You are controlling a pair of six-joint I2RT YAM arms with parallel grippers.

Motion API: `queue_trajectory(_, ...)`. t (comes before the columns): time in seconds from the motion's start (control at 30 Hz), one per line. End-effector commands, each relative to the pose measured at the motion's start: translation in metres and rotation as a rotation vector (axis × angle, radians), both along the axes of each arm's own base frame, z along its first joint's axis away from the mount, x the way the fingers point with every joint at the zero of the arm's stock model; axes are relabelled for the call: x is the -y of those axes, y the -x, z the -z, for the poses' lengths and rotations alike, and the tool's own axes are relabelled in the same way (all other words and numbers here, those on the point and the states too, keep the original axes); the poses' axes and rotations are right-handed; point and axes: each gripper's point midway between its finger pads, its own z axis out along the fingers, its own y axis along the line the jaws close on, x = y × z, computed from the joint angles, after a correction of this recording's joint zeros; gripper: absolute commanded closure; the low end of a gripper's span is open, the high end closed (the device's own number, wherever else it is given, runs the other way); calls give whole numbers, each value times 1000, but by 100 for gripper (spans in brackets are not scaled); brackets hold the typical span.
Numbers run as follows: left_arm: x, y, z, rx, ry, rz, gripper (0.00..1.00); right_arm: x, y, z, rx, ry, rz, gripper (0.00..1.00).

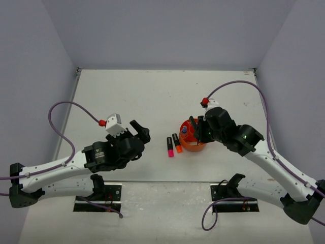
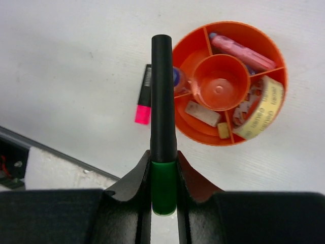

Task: Sort the stationery into containers
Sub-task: Place the pen in the storage box.

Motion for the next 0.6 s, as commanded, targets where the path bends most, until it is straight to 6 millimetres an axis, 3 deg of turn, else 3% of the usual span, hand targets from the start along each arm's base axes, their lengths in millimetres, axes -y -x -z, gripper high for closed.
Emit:
queue_trajectory(0.0, -4, -3, -3, 72, -94, 68, 0, 26, 8, 28, -135, 189, -21, 100)
queue_trajectory(0.1, 4, -2, 0, 76, -149, 143, 0, 25, 5, 44, -204, 256, -48, 100)
queue_trajectory(0.33, 17, -1, 8, 50, -262, 231, 0, 35, -19, 44, -220, 300, -2, 97)
queue_trajectory(0.57, 20, -2, 14, 46, -289, 244, 0, 36, -17, 53, -278, 328, -36, 94)
